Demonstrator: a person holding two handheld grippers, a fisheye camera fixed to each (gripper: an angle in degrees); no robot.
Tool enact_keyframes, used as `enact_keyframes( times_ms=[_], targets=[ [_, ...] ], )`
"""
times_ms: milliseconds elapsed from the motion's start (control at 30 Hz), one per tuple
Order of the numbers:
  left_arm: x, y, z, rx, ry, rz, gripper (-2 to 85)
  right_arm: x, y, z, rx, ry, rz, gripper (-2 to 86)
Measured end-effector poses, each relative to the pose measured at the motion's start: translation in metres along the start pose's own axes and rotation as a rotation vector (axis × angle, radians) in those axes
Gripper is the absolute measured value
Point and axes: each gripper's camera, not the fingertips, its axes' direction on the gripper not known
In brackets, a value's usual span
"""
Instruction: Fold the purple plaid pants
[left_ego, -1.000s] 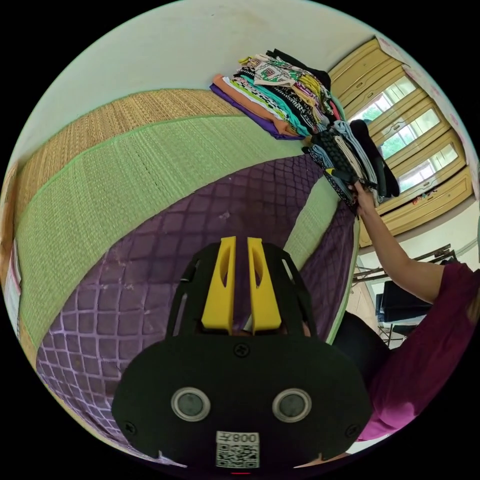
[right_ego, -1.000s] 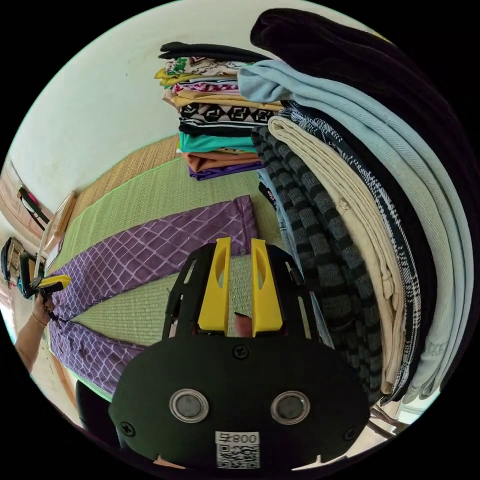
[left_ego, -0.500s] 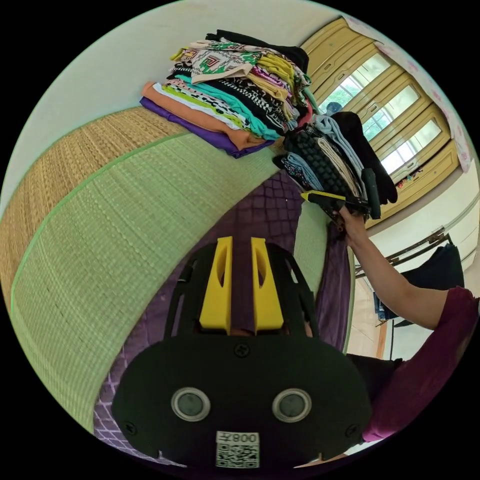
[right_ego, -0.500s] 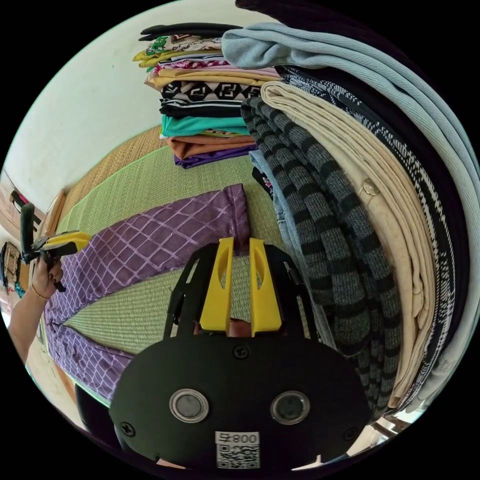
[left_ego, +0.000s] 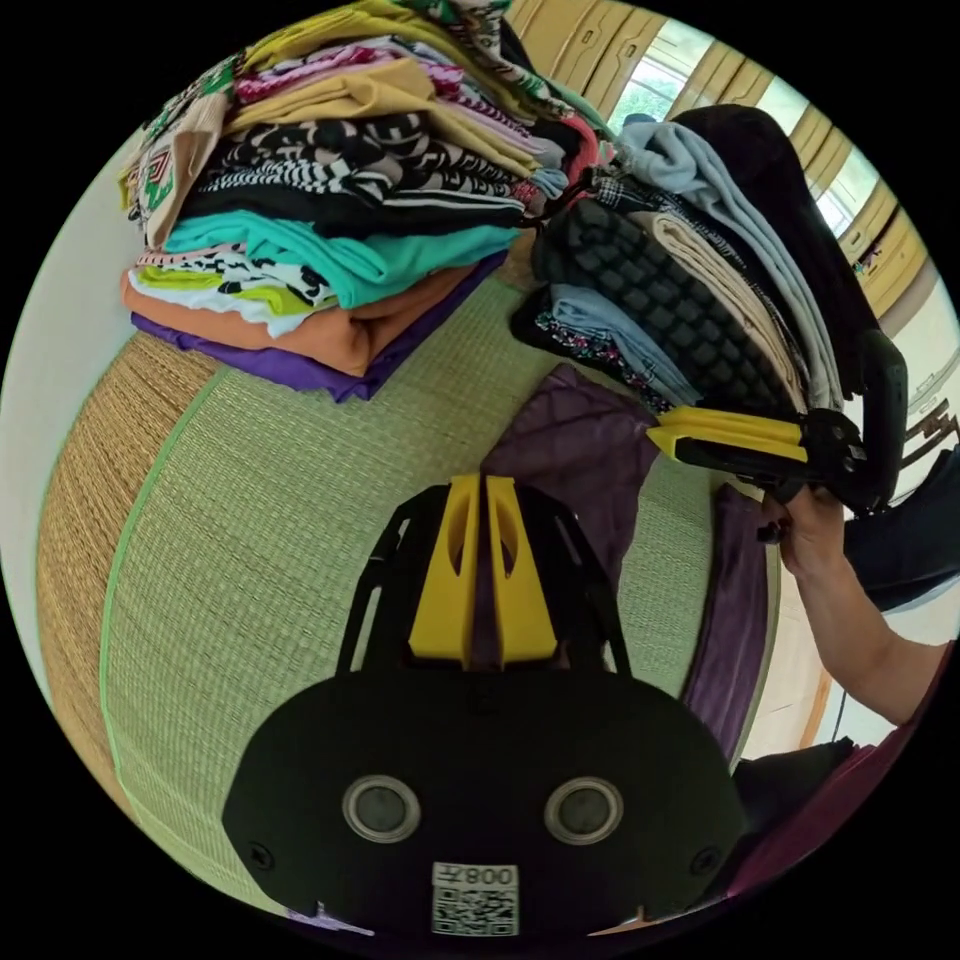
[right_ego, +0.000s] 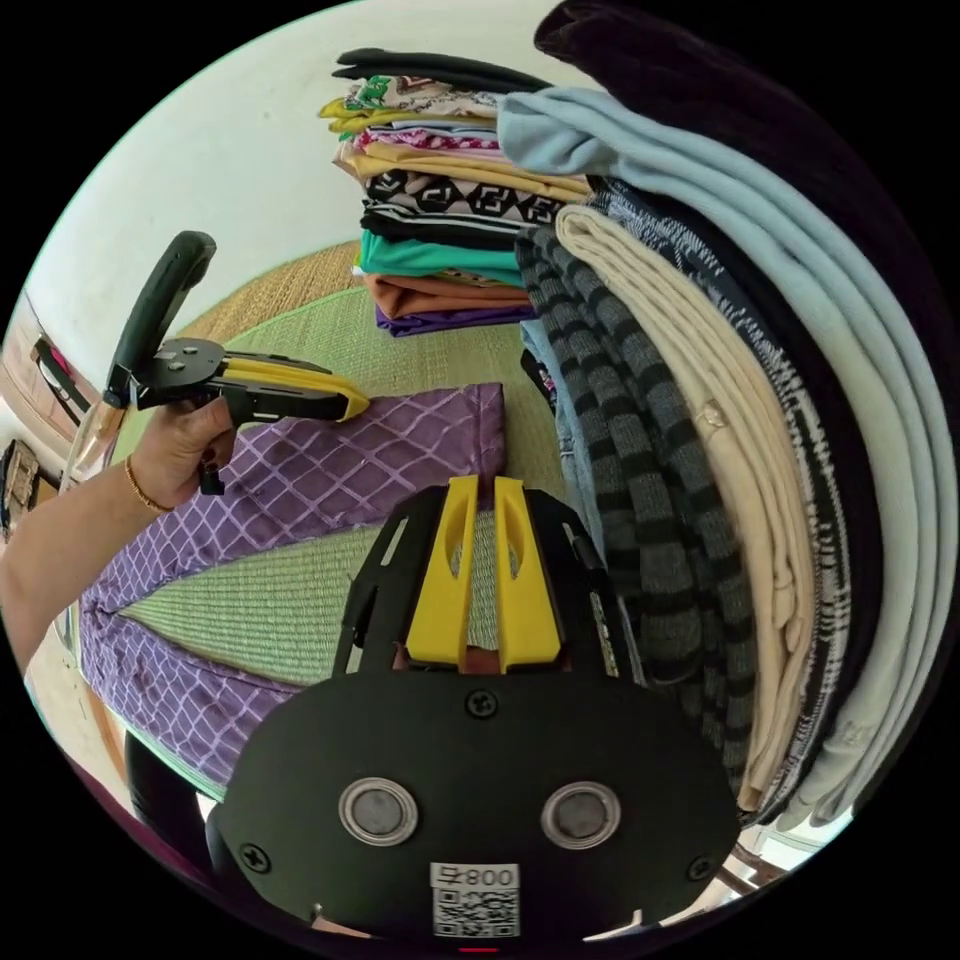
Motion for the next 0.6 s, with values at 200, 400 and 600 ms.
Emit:
enact_keyframes(
  times_ms=[200,400,600],
  targets=[
    [0.013,-0.006,0.013,-0.029,0.033,-0.048,2.8,0.015,-0.006,-0.007,-0.067,-0.02,0.013,4.0],
    [0.028,0.014,-0.001,0.022,0.13,-0.046,5.4,0.013,0.016,-0.037,-0.063,0.034,0.007,4.0],
    [0.067,0.064,0.004,-0.067,0.063,0.044,4.8,-0.009,0.09,-0.052,-0.132,0.1,-0.018,2.8]
  ],
)
